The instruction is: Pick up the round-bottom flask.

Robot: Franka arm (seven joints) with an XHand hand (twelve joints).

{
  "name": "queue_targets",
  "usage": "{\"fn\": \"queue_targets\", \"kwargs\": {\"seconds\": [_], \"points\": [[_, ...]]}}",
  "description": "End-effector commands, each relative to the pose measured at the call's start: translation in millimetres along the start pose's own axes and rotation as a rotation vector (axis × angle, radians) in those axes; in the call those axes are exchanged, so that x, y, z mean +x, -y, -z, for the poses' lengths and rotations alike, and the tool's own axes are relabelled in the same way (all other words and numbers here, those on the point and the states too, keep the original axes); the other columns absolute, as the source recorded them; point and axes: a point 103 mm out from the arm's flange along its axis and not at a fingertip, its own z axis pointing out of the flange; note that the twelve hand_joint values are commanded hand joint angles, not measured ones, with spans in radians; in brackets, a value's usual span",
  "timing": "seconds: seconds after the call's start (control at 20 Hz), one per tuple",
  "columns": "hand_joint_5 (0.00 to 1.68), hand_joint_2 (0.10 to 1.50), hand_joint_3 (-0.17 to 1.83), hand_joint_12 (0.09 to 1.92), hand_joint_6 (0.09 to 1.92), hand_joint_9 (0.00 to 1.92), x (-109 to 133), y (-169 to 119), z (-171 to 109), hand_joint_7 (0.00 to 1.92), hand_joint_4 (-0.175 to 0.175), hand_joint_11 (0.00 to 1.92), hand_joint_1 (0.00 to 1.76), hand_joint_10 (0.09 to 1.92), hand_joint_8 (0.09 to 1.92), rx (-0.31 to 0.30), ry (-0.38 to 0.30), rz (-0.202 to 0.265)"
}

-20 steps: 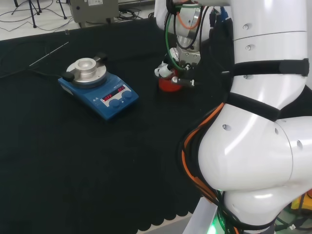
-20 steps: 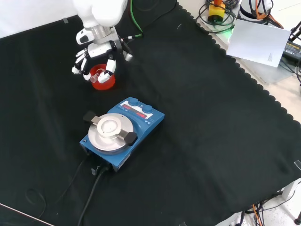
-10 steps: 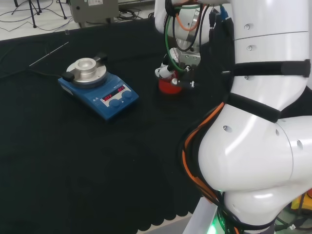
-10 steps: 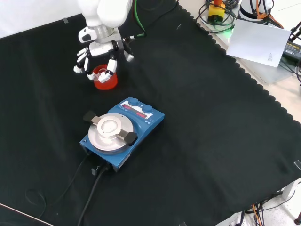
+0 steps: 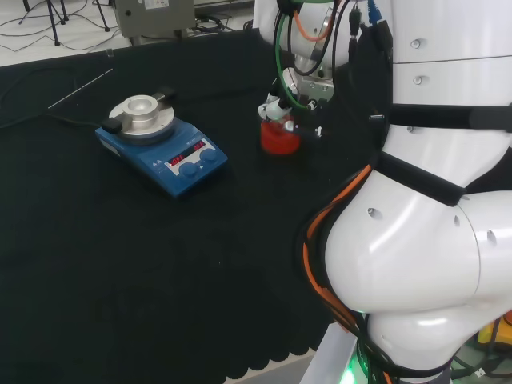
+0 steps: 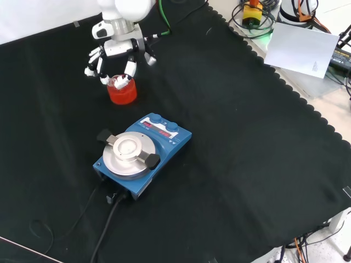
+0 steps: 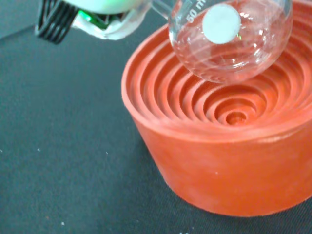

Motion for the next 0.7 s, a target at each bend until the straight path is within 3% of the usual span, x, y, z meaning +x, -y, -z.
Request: {"fn": "queue_targets", "kwargs": {"seconds": [0.05, 0.35, 0.55, 0.7], "points": [[1.23, 0.63, 0.74, 1.31, 0.78, 0.66, 1, 8, 18, 0.45, 0.175, 0.27, 1.12, 0.55, 0.55, -0.022, -0.040, -0.007], [1.23, 0.63, 0.74, 1.31, 0.78, 0.66, 8, 20, 42, 0.45, 0.175, 0.28, 1.12, 0.55, 0.55, -0.038, -0.078, -0.006], [1.23, 0.63, 0.74, 1.31, 0.78, 0.66, 18, 30, 61, 0.46, 0.175, 0.28, 1.12, 0.55, 0.55, -0.084, -0.145, -0.009], [1.23, 0.63, 0.74, 1.31, 0.78, 0.66, 26, 37, 73, 0.46, 0.175, 0.28, 1.12, 0.55, 0.55, -0.099, -0.157, 0.006]]}}
